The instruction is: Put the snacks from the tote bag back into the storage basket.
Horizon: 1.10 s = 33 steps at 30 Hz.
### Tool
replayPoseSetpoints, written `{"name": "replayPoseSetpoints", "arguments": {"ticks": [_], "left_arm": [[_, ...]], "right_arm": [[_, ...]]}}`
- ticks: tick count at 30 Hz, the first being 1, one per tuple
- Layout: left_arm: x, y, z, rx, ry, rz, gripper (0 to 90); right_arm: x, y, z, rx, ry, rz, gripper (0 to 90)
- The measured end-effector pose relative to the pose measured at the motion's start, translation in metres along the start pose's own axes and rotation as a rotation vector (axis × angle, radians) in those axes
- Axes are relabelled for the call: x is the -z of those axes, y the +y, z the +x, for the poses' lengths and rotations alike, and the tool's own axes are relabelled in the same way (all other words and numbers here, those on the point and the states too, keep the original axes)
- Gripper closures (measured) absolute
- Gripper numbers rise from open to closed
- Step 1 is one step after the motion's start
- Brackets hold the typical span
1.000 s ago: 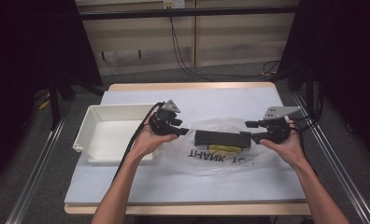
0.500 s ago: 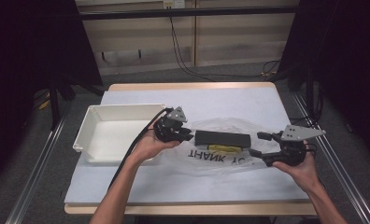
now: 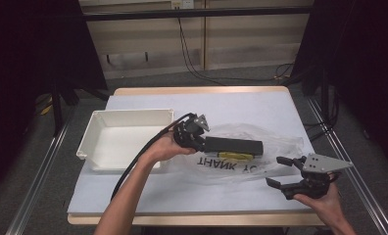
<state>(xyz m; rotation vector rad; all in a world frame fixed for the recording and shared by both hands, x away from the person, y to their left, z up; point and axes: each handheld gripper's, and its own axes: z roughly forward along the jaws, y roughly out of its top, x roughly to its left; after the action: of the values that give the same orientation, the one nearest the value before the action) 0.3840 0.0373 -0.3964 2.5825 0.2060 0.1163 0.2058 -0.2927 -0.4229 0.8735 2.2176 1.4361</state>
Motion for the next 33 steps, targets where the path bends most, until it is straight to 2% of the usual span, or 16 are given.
{"name": "replayPoseSetpoints", "arguments": {"ticks": [1, 4, 7, 8, 10, 12, 16, 21, 22, 27, 29, 30, 33], "left_arm": [[-0.001, 0.001, 0.001, 0.012, -0.005, 0.008, 63.5], [-0.004, 0.004, 0.005, 0.009, -0.002, 0.022, 60.4], [-0.007, 0.006, 0.008, 0.019, -0.029, 0.048, 54.9], [-0.008, 0.007, 0.008, 0.007, -0.033, 0.066, 53.3], [-0.013, 0.01, 0.006, -0.008, -0.016, 0.093, 52.0], [-0.016, 0.011, 0.008, -0.005, -0.023, 0.098, 49.7], [-0.021, 0.013, 0.013, 0.002, 0.002, 0.132, 46.7], [-0.023, 0.013, 0.018, 0.003, 0.011, 0.093, 44.3], [-0.024, 0.014, 0.019, 0.0, 0.002, 0.09, 44.1], [-0.031, 0.014, 0.021, -0.014, -0.009, 0.094, 42.2], [-0.032, 0.015, 0.023, -0.02, -0.02, 0.096, 38.7], [-0.033, 0.015, 0.023, -0.018, -0.009, 0.094, 38.4], [-0.034, 0.016, 0.026, -0.012, -0.016, 0.102, 32.6]], "right_arm": [[0.001, -0.001, 0.002, 0.008, -0.001, 0.01, 20.0], [0.003, -0.004, 0.005, 0.006, -0.007, -0.003, 18.8], [0.002, -0.008, 0.011, -0.002, 0.024, 0.006, 20.3], [0.001, -0.011, 0.014, 0.006, 0.026, 0.011, 20.2], [0.001, -0.014, 0.018, 0.008, 0.03, 0.023, 19.3], [0.002, -0.017, 0.022, -0.004, 0.034, 0.015, 18.9], [0.006, -0.021, 0.026, -0.005, 0.034, 0.004, 18.4], [0.004, -0.024, 0.029, 0.009, 0.032, 0.009, 17.3], [0.003, -0.024, 0.029, 0.01, 0.034, 0.008, 17.0], [0.001, -0.024, 0.028, 0.019, 0.036, 0.012, 16.4], [0.0, -0.024, 0.029, 0.015, 0.038, 0.013, 15.1], [-0.001, -0.025, 0.029, 0.016, 0.04, 0.016, 15.0], [-0.002, -0.025, 0.03, 0.017, 0.043, 0.024, 15.0]]}}
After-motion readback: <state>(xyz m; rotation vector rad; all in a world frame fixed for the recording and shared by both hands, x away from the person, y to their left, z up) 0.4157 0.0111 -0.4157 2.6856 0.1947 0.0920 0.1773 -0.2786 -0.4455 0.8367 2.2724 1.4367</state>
